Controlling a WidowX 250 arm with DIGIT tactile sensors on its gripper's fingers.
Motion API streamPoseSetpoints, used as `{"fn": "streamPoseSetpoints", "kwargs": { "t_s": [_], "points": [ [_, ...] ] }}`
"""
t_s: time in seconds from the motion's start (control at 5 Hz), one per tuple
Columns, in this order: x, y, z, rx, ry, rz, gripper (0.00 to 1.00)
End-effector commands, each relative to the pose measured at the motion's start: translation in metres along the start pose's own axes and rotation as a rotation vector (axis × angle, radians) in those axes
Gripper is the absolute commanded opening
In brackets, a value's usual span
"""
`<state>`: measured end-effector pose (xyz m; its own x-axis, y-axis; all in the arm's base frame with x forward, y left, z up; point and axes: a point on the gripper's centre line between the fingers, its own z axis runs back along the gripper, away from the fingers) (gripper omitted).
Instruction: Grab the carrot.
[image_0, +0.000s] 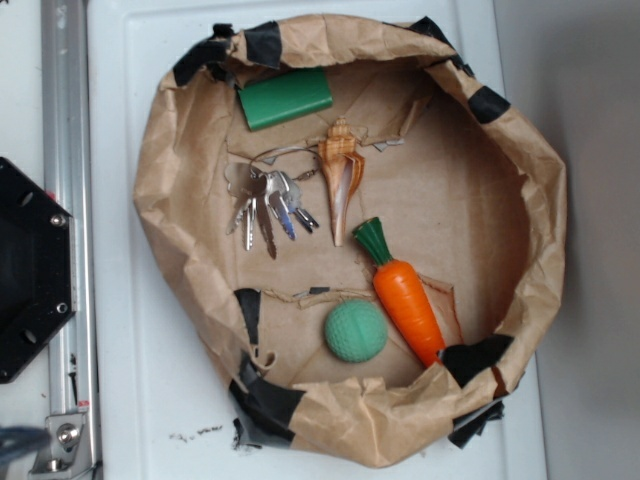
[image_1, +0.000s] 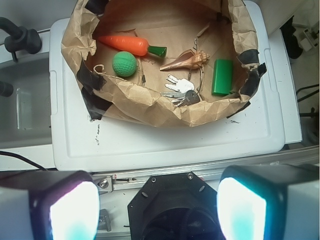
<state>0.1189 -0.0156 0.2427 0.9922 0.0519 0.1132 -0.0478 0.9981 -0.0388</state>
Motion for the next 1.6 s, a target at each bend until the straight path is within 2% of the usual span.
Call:
{"fn": "streamPoseSetpoints", "kwargs": {
  "t_s": [0.0, 0.2, 0.4, 0.6, 0.8, 1.0, 1.2, 1.4],
  "points": [
    [0.000, 0.000, 0.000, 0.000, 0.000, 0.000, 1.00],
    [0.046, -0.001, -0.034, -0.026, -0.059, -0.165, 1.00],
    [0.096, -0.006, -0.056, -0.093, -0.150, -0.260, 1.00],
    [0.133, -0.007, -0.091, -0.124, -0.178, -0.363, 1.00],
    [0.155, -0.006, -0.136, -0.111, -0.131, -0.367, 1.00],
    [0.158, -0.016, -0.161, -0.125, -0.108, -0.419, 1.00],
    [0.150, -0.029, -0.176, -0.170, -0.083, -0.472, 1.00],
    [0.137, -0.053, -0.193, -0.147, -0.046, -0.544, 1.00]
  ]
}}
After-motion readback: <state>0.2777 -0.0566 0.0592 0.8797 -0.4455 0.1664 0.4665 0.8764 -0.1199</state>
